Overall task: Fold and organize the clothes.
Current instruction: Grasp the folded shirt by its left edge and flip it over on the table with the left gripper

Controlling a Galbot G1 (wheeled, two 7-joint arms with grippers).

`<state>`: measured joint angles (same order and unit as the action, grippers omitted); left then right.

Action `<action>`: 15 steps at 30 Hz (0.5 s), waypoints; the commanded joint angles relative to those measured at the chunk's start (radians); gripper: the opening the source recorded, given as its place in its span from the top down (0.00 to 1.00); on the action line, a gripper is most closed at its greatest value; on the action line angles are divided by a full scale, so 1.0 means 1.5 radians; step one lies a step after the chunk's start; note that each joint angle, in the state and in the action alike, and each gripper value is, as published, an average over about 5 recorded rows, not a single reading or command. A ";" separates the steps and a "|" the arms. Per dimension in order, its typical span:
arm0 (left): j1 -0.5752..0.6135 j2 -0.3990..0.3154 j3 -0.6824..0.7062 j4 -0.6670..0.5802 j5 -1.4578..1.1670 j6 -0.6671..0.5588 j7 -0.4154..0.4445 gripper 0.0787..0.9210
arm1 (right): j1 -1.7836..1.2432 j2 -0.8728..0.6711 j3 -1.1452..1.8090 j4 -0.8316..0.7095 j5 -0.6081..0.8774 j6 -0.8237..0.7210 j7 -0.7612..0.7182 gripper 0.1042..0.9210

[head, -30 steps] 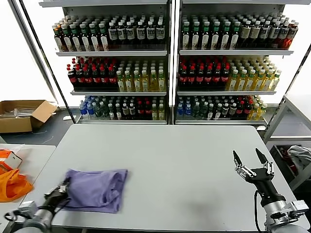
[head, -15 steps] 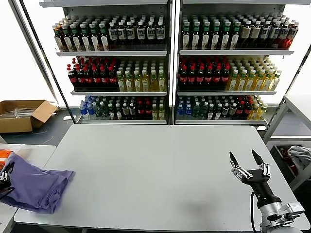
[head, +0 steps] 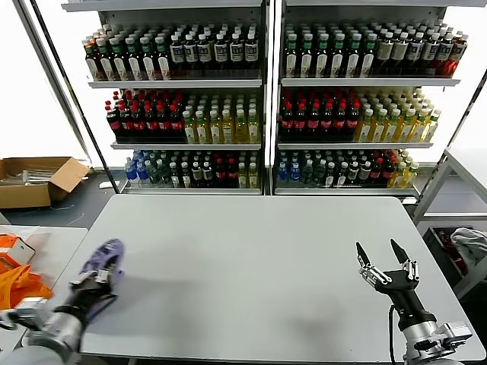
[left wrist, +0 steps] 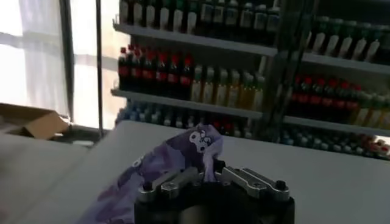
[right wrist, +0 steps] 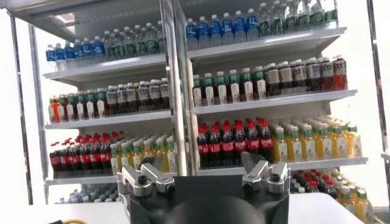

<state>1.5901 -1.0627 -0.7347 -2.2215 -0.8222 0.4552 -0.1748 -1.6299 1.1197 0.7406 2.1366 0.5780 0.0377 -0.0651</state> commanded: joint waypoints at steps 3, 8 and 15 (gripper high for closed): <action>-0.142 -0.097 0.425 0.089 -0.143 0.022 -0.204 0.94 | -0.032 -0.004 0.009 0.004 -0.009 -0.003 0.001 0.12; -0.209 -0.134 0.410 0.126 -0.164 0.011 -0.212 0.94 | -0.042 0.002 -0.001 0.013 -0.018 -0.014 0.001 0.12; -0.258 -0.135 0.399 0.115 -0.195 -0.014 -0.201 0.90 | -0.025 0.010 -0.055 0.020 -0.040 -0.046 0.006 0.12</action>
<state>1.3652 -1.2029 -0.2700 -2.1085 -1.0150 0.4601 -0.4139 -1.6677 1.1283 0.7249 2.1586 0.5479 0.0105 -0.0596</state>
